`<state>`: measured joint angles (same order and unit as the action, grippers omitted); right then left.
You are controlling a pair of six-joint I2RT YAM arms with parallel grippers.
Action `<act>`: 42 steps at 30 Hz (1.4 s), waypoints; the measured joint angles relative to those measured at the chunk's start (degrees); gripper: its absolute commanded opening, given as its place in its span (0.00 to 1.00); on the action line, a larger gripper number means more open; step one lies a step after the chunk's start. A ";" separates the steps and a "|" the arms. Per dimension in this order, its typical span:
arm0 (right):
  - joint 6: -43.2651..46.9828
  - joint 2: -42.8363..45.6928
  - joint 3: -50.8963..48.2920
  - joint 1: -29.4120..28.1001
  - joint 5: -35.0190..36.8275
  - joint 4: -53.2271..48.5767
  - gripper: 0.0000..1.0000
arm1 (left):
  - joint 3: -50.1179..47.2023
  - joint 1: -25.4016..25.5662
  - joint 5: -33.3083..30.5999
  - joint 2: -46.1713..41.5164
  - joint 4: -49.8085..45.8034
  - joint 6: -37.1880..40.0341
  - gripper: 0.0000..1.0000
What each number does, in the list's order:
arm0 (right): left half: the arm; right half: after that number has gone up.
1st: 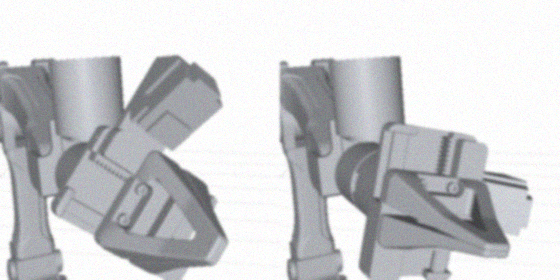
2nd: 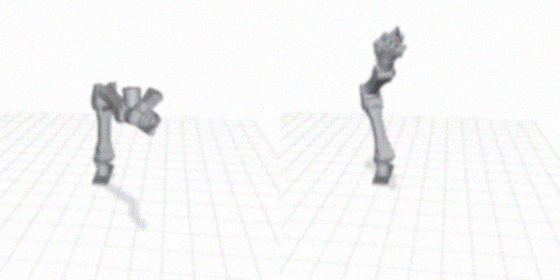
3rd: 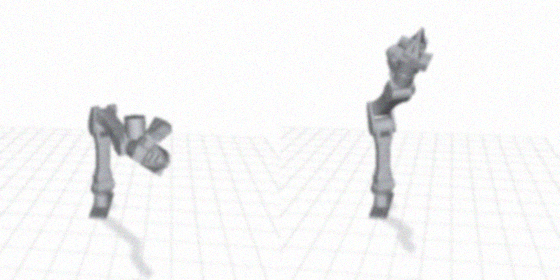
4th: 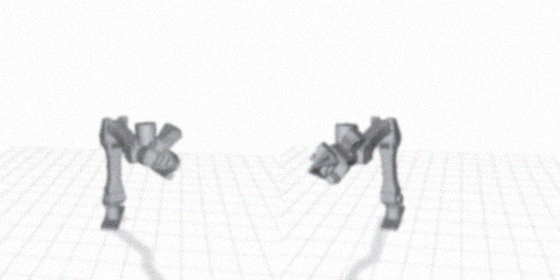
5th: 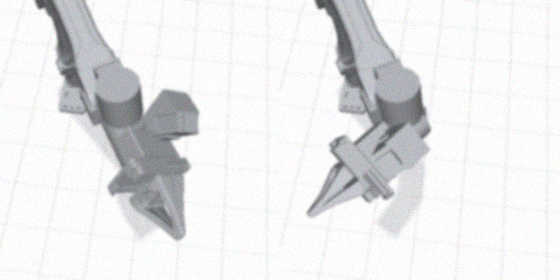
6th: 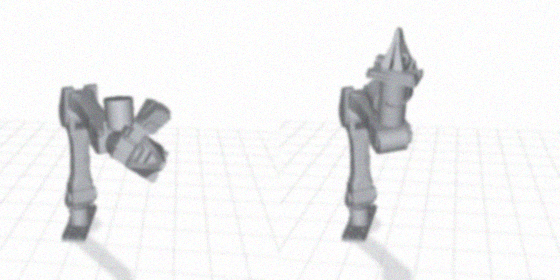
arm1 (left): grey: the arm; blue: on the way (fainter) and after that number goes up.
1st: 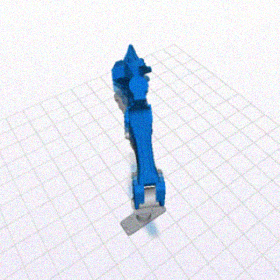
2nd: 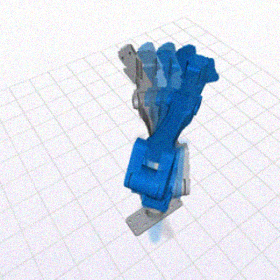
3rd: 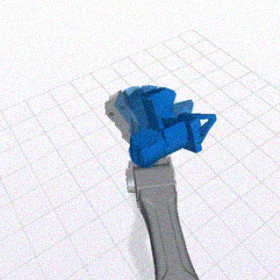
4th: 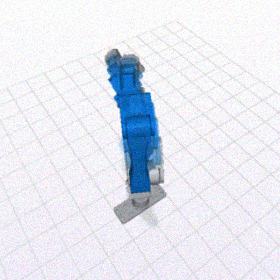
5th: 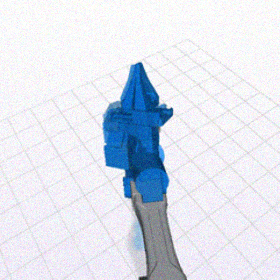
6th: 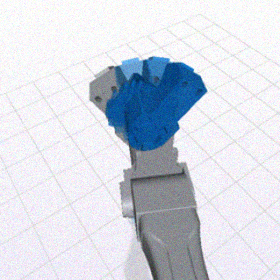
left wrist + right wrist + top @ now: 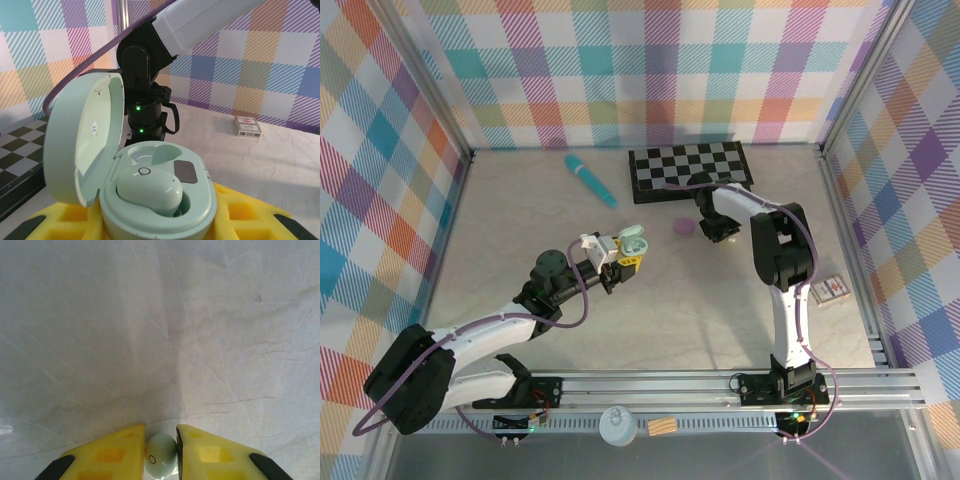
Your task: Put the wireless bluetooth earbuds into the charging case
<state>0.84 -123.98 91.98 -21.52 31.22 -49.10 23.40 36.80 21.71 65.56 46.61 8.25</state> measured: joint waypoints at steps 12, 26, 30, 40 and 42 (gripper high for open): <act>-1.03 -0.07 0.00 0.02 1.44 -3.13 0.22 | 0.00 0.00 0.02 0.07 0.00 0.17 0.32; -3.10 3.21 -2.01 0.07 -1.46 -3.15 0.19 | 0.00 0.00 0.02 0.83 0.04 0.20 0.32; -4.11 9.35 -4.66 0.07 -5.33 -2.82 0.19 | 0.00 0.00 0.02 2.36 0.55 0.20 0.32; -7.06 26.77 -8.87 -1.01 -15.58 -3.74 0.19 | 0.98 -0.37 0.09 9.25 3.52 0.20 0.32; -7.56 29.16 -8.85 -2.32 -16.59 -4.68 0.19 | 2.03 -0.74 0.20 10.54 4.00 0.17 0.32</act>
<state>-6.72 -94.83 83.13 -23.83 14.63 -53.78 25.43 36.05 21.91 76.09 50.61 8.43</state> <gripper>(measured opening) 0.194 0.358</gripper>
